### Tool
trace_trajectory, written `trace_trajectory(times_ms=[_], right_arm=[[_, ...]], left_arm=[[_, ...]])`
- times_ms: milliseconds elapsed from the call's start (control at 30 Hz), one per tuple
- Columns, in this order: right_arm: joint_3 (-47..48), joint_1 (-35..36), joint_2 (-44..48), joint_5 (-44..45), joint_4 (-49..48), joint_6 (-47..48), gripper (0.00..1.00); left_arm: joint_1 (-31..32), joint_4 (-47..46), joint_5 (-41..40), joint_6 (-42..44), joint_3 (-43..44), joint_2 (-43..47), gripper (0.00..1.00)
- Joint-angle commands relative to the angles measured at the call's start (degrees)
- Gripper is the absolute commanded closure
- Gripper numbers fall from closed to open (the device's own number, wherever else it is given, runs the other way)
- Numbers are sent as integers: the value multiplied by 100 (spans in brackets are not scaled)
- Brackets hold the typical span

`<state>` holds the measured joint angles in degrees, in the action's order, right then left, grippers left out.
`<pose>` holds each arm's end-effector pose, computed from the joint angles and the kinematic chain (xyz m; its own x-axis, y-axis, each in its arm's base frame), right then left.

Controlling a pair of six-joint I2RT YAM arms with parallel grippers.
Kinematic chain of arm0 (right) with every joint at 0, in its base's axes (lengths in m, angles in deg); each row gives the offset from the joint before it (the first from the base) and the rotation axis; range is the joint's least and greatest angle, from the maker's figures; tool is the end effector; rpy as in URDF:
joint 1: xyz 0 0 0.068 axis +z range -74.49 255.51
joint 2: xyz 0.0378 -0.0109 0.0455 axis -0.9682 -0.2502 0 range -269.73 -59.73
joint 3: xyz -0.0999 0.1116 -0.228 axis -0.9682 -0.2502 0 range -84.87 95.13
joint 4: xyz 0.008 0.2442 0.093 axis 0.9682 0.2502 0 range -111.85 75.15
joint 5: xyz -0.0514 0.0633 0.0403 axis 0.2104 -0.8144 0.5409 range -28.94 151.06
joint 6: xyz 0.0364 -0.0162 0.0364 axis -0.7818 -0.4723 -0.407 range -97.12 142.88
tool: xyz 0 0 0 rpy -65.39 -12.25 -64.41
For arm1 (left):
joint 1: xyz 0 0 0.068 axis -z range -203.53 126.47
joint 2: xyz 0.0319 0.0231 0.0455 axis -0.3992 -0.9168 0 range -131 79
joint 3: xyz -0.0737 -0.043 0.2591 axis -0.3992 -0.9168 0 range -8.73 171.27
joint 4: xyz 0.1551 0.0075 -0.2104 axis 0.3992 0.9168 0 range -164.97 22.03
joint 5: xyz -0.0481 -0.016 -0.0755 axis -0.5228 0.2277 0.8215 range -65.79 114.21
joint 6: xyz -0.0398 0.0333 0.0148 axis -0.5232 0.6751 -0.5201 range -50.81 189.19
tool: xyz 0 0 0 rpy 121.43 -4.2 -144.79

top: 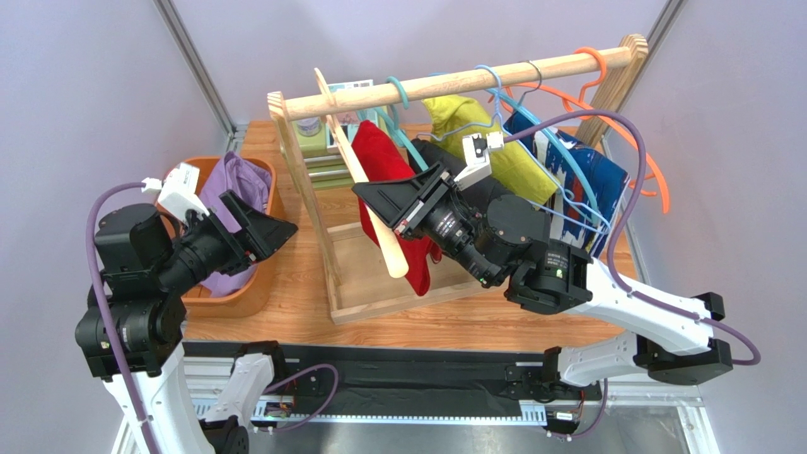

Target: Remove the trousers from the hanger

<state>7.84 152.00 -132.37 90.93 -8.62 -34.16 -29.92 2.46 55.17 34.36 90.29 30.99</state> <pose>0.0768 0.2437 0.5184 -0.5953 0.6364 -0.4905 -0.4193 0.2747 0.8653 0.0464 -0.0132 0.4913 -0.5699 -0.5567 -0.6045 0.0449 0.7134 -0.6993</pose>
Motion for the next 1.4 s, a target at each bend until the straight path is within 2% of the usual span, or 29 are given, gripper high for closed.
trace_trajectory(times_ms=[0,100,333,567,800,933,1067,1167,1200,1267,1300,1333,1367], right_arm=[[-341,24,268,-16,-892,412,100],[-717,33,399,-69,-1217,544,100],[-2001,33,769,-560,-3051,1501,100],[-2414,24,568,-1070,-3907,2494,100],[-3311,33,541,-1194,-4926,2987,100],[-3531,33,637,-1159,-5120,3146,99],[-3505,33,742,-1054,-4805,3286,78],[-3093,33,795,-1027,-3796,3304,71],[-2857,33,822,-1044,-3193,3304,68],[-2540,33,866,-940,-2531,3208,59],[-2338,24,857,-887,-1631,3112,56],[-2092,24,883,-991,-1361,3137,48],[-2029,24,918,-1061,-924,3215,35]], left_arm=[[15,45,261,90,-41,11,10],[15,-96,340,82,-76,20,10],[15,-518,516,29,-278,169,10],[15,-878,490,-226,-436,257,10],[24,-413,420,-33,-68,178,10],[24,-158,455,-50,-102,213,10],[15,-175,393,-59,-102,230,9],[15,-202,367,-59,-155,239,9],[15,-211,393,-50,-190,265,9],[15,-289,367,-50,-304,327,8],[15,-307,349,-24,-339,388,9],[7,-307,314,2,-340,406,8],[15,-316,288,46,-375,432,8]])
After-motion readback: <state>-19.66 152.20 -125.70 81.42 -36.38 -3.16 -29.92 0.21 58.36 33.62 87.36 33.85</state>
